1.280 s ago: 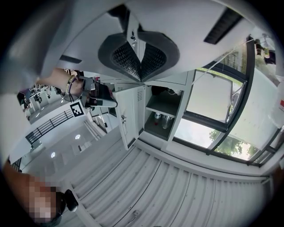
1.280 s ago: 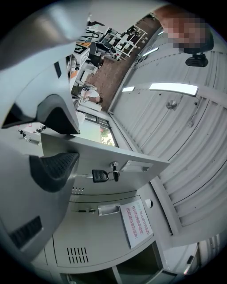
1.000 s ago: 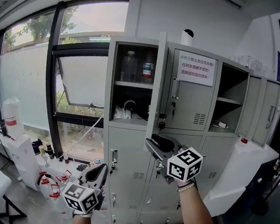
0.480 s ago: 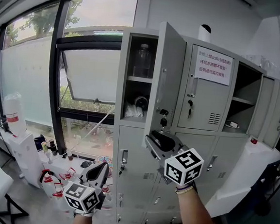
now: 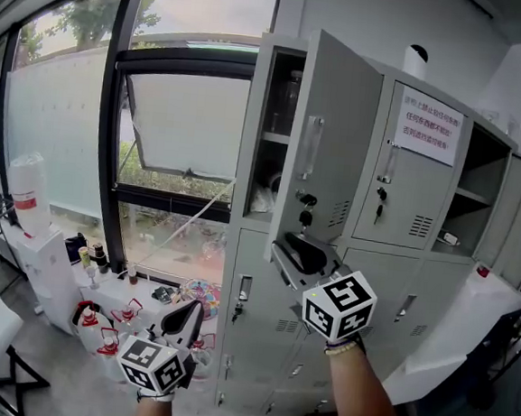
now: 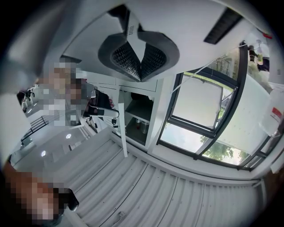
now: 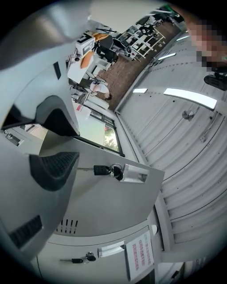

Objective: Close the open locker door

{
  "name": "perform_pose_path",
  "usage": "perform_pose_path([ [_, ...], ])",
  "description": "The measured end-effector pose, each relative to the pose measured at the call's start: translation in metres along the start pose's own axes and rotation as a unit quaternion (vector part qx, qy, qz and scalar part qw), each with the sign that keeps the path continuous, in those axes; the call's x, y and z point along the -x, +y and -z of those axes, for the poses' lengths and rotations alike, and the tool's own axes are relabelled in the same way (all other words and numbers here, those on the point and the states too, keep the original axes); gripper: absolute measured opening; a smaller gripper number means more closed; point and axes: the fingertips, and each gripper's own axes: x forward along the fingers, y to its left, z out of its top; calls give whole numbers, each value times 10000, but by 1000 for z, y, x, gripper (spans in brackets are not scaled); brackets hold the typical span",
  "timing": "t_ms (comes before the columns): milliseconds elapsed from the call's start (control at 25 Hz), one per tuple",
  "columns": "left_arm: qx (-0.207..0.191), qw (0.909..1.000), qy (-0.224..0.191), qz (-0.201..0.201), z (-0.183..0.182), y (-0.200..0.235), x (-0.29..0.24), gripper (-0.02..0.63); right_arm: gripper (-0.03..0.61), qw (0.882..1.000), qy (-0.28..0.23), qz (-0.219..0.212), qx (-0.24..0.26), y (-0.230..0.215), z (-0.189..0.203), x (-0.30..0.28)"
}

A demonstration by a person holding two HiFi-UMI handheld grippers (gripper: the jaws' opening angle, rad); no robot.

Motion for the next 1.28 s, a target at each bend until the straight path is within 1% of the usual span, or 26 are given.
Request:
perform_pose_path([
  [160,-1,9999,28,-162,0,12,-2,20,91,9999,17,-138,-3,-2,4,-16],
  [320,-82,9996,2,-288,-6,18,-11,21,89,9995,-5,-330,-25,-6,8,-31],
  [600,-204,9990,-71,-402,-18,24,-29,21,89,9985,-60,-519,-142,-21,15,-58],
  [880,-292,9980,-89,-554,-22,36,-33,21,89,9983,-58,-519,-240,-37,26,-78],
  [1160,-325,9975,-142,-605,-25,43,-38,20,89,9985,19,-445,-317,-52,40,-90],
  [1280,-329,9975,-133,-614,-23,44,-42,21,86,9982,60,-402,-443,-62,49,-91],
])
